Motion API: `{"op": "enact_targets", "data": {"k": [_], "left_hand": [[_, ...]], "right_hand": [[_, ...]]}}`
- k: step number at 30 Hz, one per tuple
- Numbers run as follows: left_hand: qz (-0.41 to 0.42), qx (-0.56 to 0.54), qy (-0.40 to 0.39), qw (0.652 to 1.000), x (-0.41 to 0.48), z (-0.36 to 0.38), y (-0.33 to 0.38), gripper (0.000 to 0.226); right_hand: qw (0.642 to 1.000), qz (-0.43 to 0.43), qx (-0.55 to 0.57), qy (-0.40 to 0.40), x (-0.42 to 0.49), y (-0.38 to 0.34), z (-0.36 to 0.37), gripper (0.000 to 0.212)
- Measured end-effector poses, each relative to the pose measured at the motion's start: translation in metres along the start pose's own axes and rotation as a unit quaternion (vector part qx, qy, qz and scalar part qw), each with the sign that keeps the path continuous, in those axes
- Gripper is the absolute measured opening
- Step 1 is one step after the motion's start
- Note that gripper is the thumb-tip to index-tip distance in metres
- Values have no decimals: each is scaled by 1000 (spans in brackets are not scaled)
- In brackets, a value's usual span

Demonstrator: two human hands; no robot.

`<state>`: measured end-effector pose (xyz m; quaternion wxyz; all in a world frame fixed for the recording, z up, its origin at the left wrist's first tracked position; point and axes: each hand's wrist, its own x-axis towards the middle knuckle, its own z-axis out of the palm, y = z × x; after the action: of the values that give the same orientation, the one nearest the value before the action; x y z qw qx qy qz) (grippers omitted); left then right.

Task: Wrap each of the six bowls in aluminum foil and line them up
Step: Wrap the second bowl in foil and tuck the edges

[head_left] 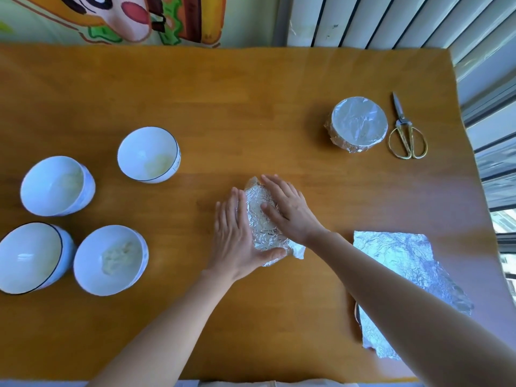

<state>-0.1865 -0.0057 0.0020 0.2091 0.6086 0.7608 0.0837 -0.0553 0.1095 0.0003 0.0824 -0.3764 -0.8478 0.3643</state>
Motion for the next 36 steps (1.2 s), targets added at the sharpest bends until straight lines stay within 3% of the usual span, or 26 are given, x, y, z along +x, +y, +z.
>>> {"op": "enact_targets", "data": {"k": [5,7,14,20,25,28,30,34,36], "left_hand": [[83,-74,45,993,21,-25,-4,94],[115,-83,45,989,36,-29,-3,82],[72,-95,-18,993,52,-17,-4,89],[80,-67,30,994,51,-7,-7,76],[88,-73,34,993,46,-11,-8,86],[61,-98,113,987,26,-17,-10,85],[51,-94,139,984,3,-10,-8,97],[27,-64,88,994,-20,12,1,123],[5,-56,72,996,-17,16,2,127]], "right_hand": [[979,58,41,193,-26,-10,-1,57],[965,94,89,228,-40,-21,9,57],[937,193,215,195,-46,-35,42,60],[942,185,182,211,-42,-28,53,59],[952,188,147,192,-43,-25,48,64],[961,139,102,218,-38,-18,26,60],[972,78,76,207,-28,-12,9,52],[996,-29,-7,81,-5,-4,-5,52],[998,-40,-39,26,0,1,0,56]]}}
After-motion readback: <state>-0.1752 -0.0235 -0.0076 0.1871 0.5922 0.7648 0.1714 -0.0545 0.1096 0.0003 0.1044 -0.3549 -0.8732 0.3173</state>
